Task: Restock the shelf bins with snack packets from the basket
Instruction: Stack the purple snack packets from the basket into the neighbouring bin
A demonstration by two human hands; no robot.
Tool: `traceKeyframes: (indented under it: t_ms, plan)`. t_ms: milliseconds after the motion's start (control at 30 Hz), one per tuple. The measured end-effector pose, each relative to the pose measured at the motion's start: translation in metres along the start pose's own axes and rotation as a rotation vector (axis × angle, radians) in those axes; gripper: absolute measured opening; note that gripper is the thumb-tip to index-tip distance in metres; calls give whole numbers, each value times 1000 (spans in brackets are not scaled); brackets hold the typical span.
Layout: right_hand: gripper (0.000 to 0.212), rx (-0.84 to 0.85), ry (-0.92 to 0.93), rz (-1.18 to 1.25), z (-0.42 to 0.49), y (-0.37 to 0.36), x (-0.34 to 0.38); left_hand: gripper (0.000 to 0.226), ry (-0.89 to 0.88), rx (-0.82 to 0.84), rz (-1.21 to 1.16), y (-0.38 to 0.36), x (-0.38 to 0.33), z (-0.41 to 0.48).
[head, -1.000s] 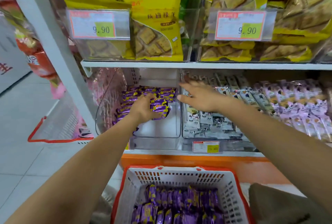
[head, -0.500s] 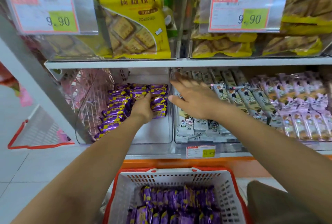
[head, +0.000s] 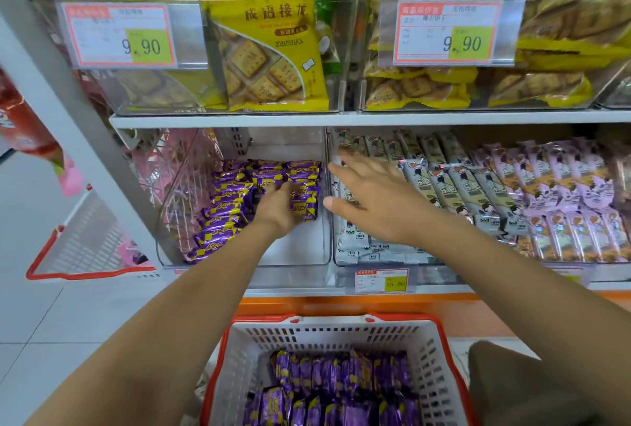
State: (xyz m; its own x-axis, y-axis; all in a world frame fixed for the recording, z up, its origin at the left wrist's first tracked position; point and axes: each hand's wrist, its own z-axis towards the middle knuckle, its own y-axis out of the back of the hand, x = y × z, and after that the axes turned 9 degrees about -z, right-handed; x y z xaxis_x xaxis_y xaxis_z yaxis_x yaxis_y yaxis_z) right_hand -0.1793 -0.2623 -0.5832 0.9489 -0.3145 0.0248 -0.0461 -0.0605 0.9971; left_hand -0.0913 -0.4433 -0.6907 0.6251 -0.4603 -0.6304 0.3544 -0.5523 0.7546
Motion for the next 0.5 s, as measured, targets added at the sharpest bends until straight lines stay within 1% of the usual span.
traceKeyframes:
  t_ms: [100, 167, 233, 267, 333, 367, 433, 500]
  plan:
    - [73, 2, 14, -39, -14, -8, 2, 66, 61, -76, -15, 1, -1, -2]
    - [85, -59, 13, -58, -20, -14, 1, 59, 114, -135, -33, 2, -1, -4]
    - [95, -102, 25, -78, -25, -20, -1, 53, 169, -132, -67, 2, -1, -4]
    - [97, -118, 34, -79, -27, -23, -3, 50, 206, -112, -129, 1, 0, -3]
    - [96, -147, 46, -62, -30, -28, -5, 50, 305, -74, -364, -3, -2, -1]
    - [96, -155, 49, -53, -30, -29, -5, 55, 345, -56, -502, -5, -4, 0]
    - [95, -164, 54, -51, -29, -31, -4, 73, 375, -3, -733, -9, -6, 3]
    - [95, -178, 51, -55, -26, -34, -2, 83, 372, 49, -847, -14, -8, 3]
